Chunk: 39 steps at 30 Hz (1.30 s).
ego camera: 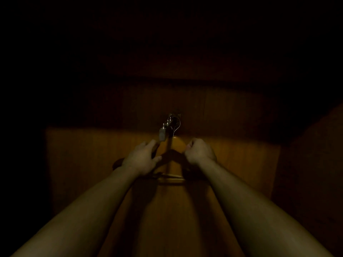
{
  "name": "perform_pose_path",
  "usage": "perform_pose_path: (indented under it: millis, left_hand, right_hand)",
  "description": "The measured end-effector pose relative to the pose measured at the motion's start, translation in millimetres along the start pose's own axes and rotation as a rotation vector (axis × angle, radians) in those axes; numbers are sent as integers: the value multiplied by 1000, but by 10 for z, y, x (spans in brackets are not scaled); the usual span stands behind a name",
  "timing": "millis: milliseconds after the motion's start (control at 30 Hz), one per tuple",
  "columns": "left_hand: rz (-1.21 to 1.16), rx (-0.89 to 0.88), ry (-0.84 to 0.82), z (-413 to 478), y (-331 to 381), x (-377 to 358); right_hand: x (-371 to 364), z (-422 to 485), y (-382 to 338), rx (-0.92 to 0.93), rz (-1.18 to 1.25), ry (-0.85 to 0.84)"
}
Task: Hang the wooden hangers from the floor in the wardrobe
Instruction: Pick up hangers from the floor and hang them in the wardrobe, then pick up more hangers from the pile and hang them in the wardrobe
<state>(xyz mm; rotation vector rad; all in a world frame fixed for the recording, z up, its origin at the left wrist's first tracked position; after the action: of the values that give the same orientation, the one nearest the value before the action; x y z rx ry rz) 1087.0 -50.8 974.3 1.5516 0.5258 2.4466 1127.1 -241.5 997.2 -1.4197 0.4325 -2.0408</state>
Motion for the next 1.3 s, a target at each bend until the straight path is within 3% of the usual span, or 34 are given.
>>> perform_pose_path:
  millis: [267,467,833,1300]
  left_hand:
    - [139,7,-99,-421,-59,-105]
    - [172,86,-132,-851,-191,-18]
    - [246,291,-10,-1647,-83,293]
    - [322,606,48,-3270,-131,695]
  right_hand:
    - [-250,-458,168,-49,-14,-229]
    - [-310,-763,62,32,-24,-286]
    - [-228,-1319,-192,244,30,-426]
    - [-449,-2434,-579,498,175,-748]
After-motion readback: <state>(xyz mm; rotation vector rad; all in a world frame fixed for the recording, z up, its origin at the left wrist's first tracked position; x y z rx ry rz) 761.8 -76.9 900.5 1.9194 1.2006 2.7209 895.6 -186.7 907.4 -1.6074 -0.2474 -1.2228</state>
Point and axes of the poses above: each hand's wrist, its own z-axis towards the middle knuckle, its own x-axis out of the back of the hand, y = z × x, the point moved 6 cm from there along z, towards the middle knuckle, and after that the axes turned 6 degrees about x, right-handed, at the moved point
